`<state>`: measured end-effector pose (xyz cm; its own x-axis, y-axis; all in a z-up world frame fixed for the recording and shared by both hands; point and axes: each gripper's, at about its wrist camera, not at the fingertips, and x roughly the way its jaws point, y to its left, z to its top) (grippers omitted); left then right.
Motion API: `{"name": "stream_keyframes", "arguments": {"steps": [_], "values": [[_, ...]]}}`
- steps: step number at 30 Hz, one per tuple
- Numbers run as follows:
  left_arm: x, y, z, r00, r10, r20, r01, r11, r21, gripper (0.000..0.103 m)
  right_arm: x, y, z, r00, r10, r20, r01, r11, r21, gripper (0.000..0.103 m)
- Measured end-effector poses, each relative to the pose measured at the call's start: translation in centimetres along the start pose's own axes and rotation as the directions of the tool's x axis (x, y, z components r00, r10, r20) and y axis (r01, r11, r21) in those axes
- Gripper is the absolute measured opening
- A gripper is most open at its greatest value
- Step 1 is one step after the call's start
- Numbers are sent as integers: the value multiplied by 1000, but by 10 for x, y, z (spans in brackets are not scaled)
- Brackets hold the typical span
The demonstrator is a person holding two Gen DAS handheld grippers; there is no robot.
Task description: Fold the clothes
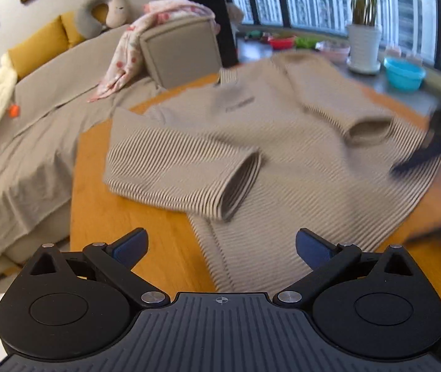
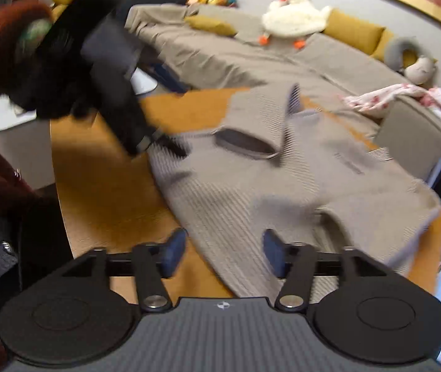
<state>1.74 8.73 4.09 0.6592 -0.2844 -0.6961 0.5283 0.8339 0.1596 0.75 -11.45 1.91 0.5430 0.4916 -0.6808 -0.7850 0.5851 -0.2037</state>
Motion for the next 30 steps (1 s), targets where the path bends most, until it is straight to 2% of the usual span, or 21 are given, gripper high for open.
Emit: {"name": "stream_keyframes", "arguments": {"steps": [1,2,3,5,7,8,9,11,12,15,16,17,18,19,24,27,30], "values": [[-4,1,2,1000,-15,13,15,1000,-2,103,7,3,0,1000,-15,-9,15,1000,-18,54],[-8,2,4,999,-29,27,29,1000,-4,103,10,4,1,999,-45,-11,45,998,-34,24],[-12,3,6,998,-43,40,44,999,-5,103,13,6,3,997,-75,-12,74,996,-51,8],[-20,5,9,995,-72,67,73,997,-7,103,10,-2,11,993,-116,25,117,993,-32,5],[-23,-4,5,993,-106,59,102,993,53,103,-3,-20,23,987,-143,79,141,990,29,5],[-19,-9,3,995,-85,49,82,994,77,103,-11,-27,29,981,-159,106,155,987,48,5],[-15,-14,1,997,-65,40,60,993,102,103,-19,-34,34,976,-174,130,167,984,65,5],[4,-14,2,998,65,18,-67,992,106,103,-28,-41,36,970,-191,150,180,980,79,5],[14,-11,3,990,138,9,-138,986,95,103,-29,-41,33,969,-198,147,188,979,82,5],[31,23,12,956,293,5,-293,955,-48,103,-33,-38,23,964,-225,141,214,973,88,10],[31,34,14,952,306,13,-303,947,-102,103,-37,-33,16,958,-246,145,236,968,83,24],[30,45,17,948,319,20,-312,937,-156,103,-40,-29,9,952,-268,150,259,963,77,50],[29,57,19,943,332,27,-320,924,-209,103,-44,-24,2,945,-289,155,281,957,75,62],[28,62,22,944,329,34,-312,920,-239,103,-46,-18,-6,938,-308,159,298,951,80,70],[31,62,27,941,336,48,-314,916,-250,103,-28,3,-35,944,-322,67,313,943,116,70],[28,62,30,939,337,62,-311,915,-258,103,-14,9,-41,920,-391,21,387,917,95,70],[15,69,31,928,363,88,-330,908,-259,103,-9,-4,-38,871,-491,9,487,866,114,68]]}}
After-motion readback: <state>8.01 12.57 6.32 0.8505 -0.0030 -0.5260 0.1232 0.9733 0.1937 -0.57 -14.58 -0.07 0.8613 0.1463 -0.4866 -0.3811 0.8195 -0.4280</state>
